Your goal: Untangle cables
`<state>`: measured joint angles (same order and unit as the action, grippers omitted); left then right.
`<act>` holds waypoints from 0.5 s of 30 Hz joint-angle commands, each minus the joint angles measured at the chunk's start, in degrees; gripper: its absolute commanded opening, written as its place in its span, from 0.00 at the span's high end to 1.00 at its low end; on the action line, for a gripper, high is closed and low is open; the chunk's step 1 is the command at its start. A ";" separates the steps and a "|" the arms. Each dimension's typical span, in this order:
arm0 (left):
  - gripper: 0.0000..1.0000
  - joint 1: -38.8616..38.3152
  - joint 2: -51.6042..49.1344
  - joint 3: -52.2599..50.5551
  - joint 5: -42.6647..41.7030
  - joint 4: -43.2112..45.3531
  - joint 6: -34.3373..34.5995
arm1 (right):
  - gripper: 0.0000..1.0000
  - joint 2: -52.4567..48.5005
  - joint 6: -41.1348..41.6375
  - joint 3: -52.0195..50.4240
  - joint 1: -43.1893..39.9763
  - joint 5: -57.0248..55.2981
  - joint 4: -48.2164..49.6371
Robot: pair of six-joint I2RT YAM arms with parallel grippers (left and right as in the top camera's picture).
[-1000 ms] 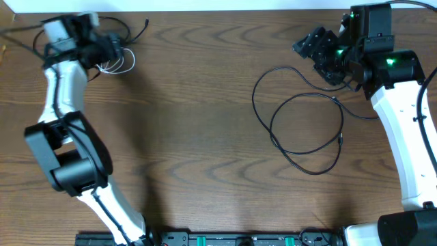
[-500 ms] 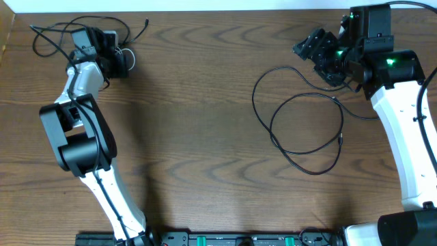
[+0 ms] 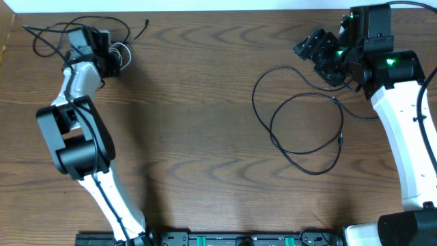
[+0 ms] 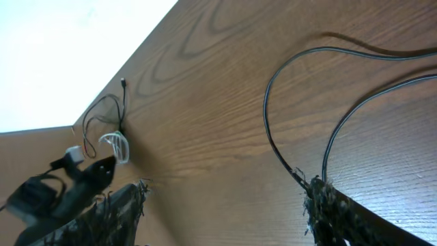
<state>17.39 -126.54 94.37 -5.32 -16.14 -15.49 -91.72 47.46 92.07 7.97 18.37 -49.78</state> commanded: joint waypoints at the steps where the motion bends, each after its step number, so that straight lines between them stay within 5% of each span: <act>1: 0.92 1.33 6.64 0.48 1.55 0.20 5.66 | 0.25 0.42 -0.87 0.04 0.39 -0.46 -0.20; 15: 0.93 9.84 9.88 0.48 11.19 -1.14 13.05 | 0.25 0.42 -1.77 0.04 0.39 -0.46 -0.87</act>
<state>25.61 -116.60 94.37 3.40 -17.50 -4.29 -91.72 46.98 92.07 7.97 18.37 -50.57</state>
